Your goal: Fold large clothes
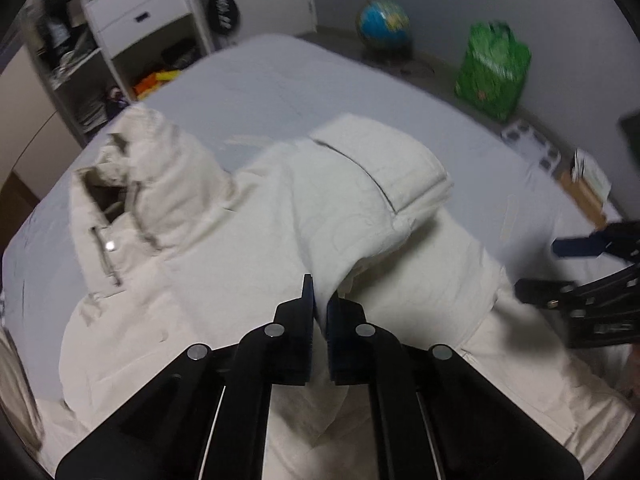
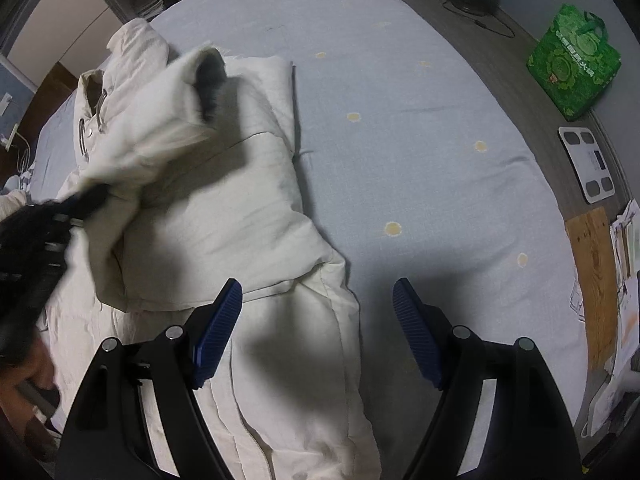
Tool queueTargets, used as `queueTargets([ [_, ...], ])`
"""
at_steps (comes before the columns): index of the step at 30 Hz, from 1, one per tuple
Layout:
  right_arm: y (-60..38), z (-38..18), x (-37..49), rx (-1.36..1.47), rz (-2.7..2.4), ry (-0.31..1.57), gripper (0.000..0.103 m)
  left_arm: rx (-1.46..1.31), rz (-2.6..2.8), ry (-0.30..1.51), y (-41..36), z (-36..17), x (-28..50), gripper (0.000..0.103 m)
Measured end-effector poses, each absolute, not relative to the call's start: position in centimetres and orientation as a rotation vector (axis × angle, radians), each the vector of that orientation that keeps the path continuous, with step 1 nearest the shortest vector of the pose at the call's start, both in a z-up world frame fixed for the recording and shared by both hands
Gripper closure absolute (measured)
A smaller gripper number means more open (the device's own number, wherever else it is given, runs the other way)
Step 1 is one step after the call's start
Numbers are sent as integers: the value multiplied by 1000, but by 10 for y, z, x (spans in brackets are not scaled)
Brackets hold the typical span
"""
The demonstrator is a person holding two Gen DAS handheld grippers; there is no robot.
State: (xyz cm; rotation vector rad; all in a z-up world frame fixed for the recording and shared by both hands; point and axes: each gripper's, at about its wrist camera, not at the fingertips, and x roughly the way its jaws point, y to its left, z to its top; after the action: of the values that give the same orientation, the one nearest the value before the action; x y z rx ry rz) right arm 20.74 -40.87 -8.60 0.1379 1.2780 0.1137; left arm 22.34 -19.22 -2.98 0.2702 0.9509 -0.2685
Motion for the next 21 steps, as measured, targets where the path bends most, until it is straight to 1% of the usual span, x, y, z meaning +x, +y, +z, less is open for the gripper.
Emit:
queueTargets([
  [4, -401, -85, 208, 117, 125, 1271, 29, 186, -222, 882, -156, -1, 205, 98],
  [9, -393, -87, 208, 83, 138, 1278, 29, 47, -147, 860, -105, 5, 180, 98],
  [14, -386, -86, 208, 91, 153, 1271, 29, -77, -56, 919, -50, -21, 157, 98],
  [18, -376, -86, 208, 51, 161, 1271, 29, -143, -10, 988, -26, -50, 143, 98],
  [21, -368, -84, 206, 20, 165, 1264, 29, -242, 29, 1068, -2, -79, 142, 92],
])
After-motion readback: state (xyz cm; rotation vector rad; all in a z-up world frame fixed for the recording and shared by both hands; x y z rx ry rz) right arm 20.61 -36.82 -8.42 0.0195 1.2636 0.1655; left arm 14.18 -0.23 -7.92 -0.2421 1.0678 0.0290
